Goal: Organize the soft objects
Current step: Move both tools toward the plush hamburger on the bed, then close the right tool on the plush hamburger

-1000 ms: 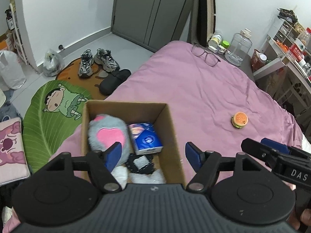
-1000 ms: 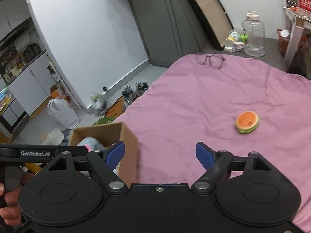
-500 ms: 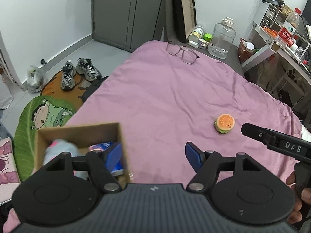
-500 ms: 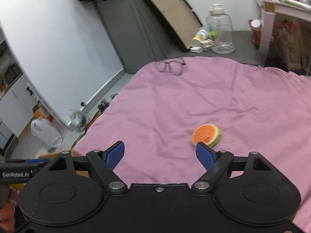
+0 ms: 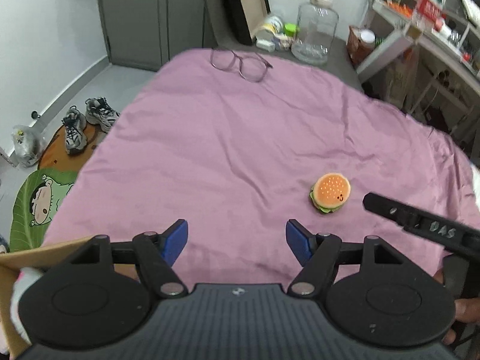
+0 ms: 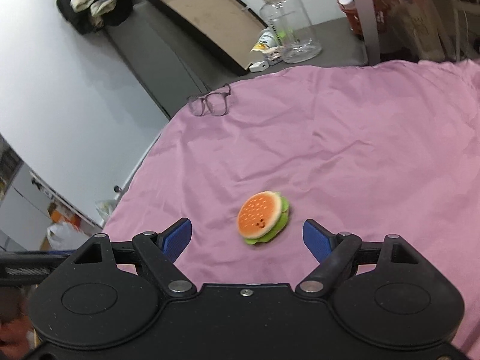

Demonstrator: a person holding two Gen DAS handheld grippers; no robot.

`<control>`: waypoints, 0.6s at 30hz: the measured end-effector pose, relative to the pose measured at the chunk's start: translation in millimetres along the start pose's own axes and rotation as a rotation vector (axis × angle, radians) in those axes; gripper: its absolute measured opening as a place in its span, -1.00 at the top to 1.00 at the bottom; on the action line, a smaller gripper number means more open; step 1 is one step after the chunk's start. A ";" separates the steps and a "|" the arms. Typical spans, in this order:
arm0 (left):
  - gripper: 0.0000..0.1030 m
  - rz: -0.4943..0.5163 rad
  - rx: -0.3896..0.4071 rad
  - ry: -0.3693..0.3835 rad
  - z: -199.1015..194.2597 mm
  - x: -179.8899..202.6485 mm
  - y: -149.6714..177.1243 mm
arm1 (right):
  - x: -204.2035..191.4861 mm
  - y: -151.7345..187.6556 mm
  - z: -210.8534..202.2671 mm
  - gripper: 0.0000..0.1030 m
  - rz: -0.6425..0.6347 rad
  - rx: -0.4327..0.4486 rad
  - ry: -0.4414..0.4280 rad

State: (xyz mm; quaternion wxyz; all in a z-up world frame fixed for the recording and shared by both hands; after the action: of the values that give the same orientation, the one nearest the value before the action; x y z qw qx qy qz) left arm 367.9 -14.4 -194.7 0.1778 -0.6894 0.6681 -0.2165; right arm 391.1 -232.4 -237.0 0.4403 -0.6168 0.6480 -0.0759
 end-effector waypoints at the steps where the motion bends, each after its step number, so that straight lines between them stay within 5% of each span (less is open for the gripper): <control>1: -0.37 0.005 -0.006 -0.001 5.5 3.0 -1.0 | 5.8 -0.7 1.6 -0.56 0.009 0.001 -0.005; 7: -0.28 -0.024 -0.018 0.041 39.0 22.5 -7.9 | 30.2 4.8 19.8 -0.01 0.080 -0.045 -0.045; 18: 0.26 -0.070 -0.052 0.127 89.3 53.3 -14.9 | 51.7 14.1 50.6 0.29 0.228 -0.060 -0.163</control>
State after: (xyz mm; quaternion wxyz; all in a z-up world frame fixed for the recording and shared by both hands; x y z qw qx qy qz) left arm 429.1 -70.9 -258.7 0.1094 -0.7015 0.6590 -0.2483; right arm 422.1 -251.5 -301.2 0.4785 -0.5563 0.6779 0.0443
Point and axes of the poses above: each gripper's, at about its wrist camera, not at the fingertips, and z roughly the way its jaws point, x to its right, y to its underside, the point moved 7 cm from there along z, roughly the way its jaws point, and after that the axes turned 2 degrees about -y, right-handed, at the moved point
